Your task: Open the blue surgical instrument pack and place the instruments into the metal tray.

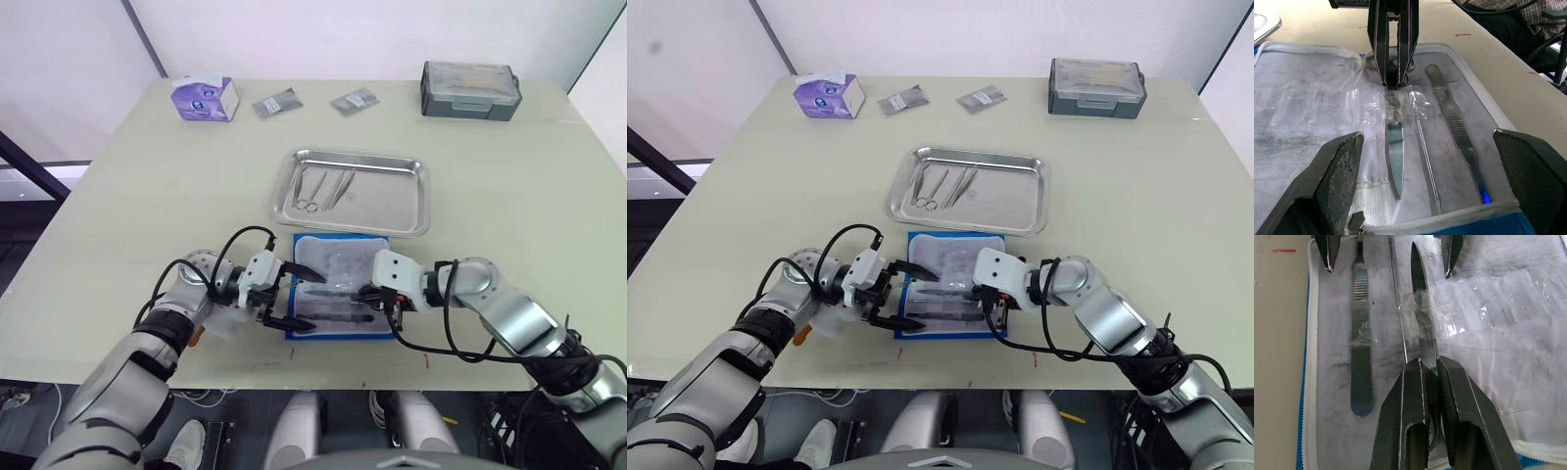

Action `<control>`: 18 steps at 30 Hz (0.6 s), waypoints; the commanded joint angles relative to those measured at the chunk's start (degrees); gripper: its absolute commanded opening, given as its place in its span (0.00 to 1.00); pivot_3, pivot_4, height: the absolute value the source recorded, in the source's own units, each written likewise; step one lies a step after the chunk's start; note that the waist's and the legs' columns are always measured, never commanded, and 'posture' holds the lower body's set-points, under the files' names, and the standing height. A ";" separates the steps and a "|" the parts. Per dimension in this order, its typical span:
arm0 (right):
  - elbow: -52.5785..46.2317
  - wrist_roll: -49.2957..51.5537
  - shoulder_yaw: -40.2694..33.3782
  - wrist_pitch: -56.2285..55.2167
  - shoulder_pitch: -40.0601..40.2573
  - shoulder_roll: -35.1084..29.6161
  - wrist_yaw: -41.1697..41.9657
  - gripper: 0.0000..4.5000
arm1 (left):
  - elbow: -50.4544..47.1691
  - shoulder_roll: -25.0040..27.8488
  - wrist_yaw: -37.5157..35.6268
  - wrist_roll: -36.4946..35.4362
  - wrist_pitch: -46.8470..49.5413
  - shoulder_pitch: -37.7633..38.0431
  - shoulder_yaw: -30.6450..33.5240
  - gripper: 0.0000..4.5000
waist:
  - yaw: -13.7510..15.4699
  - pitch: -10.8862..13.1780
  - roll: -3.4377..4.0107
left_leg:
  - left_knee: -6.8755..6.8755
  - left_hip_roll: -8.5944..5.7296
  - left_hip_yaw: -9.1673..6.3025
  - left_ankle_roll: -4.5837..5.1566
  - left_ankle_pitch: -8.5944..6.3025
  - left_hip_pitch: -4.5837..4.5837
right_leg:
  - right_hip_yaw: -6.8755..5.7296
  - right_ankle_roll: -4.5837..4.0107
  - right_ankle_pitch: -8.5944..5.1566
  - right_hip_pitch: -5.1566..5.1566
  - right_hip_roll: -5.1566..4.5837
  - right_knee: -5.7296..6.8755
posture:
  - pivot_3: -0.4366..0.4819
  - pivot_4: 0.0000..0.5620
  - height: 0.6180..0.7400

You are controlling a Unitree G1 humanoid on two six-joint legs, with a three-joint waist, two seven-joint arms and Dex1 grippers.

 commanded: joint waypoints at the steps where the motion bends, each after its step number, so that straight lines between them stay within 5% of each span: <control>1: -0.97 -2.20 1.54 -0.40 -1.54 -0.19 0.02 0.01 | 1.14 -0.47 -2.73 1.17 1.15 2.09 -1.86 1.00 | -0.01 0.00 0.01 | 0.00 0.00 0.00 0.00 0.00 0.00 | 0.00 0.00 0.00 0.00 0.00 0.00 | 0.48 0.27 0.98; 18: -4.88 -5.55 5.78 6.40 -9.38 -2.10 5.01 0.01 | 1.67 -1.22 -2.73 1.87 1.34 2.00 -2.09 1.00 | 0.07 -0.03 0.06 | 0.01 -0.01 -0.01 0.00 0.00 0.00 | 0.00 0.00 0.00 0.00 -0.02 0.00 | 0.48 0.27 0.98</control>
